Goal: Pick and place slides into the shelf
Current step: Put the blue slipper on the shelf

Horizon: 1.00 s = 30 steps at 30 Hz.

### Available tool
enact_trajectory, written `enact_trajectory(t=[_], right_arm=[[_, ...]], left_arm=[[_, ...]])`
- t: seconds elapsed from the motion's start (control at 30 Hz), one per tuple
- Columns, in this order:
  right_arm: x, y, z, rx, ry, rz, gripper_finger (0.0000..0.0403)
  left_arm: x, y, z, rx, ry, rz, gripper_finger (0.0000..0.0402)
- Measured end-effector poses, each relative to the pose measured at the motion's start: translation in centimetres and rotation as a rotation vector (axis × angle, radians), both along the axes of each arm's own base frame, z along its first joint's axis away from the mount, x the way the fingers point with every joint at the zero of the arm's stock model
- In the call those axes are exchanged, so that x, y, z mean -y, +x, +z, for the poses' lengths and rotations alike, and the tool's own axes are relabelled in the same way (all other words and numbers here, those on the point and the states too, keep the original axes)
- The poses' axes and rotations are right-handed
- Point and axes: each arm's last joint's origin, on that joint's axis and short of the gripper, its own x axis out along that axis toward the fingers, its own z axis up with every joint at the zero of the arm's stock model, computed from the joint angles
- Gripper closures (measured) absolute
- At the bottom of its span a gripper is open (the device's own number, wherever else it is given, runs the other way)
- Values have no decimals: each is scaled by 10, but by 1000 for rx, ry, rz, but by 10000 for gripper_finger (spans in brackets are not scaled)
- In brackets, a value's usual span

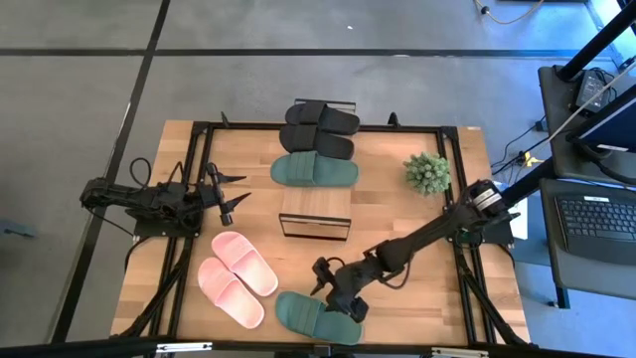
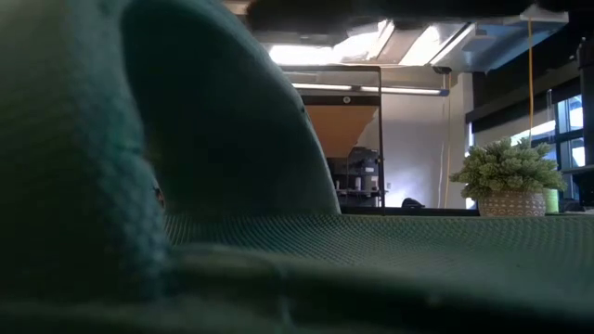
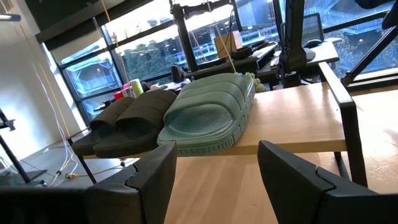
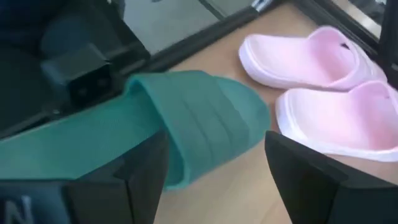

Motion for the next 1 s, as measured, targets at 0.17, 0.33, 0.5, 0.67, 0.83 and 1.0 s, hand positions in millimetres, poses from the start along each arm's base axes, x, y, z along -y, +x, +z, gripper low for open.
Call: enact_trajectory(t=[0.17,0.33,0.5,0.67,0.83,1.0], right_arm=[[4,7,-24,-55,-13,-19,139],[0,8,-27,-58,8,-15,139],[-6,9,-29,-19,23,9,139],[0,17,-44,-43,61,76,139],[12,23,-49,-47,60,43,139],[18,26,-48,-53,70,13,139]], left_arm=[[0,0,0,-3,8,0,185],[0,0,0,-3,5,0,185],[0,0,0,11,-28,-5,185],[0,0,0,24,-62,-13,185],[0,0,0,26,-68,-17,185],[0,0,0,27,-69,-17,185]])
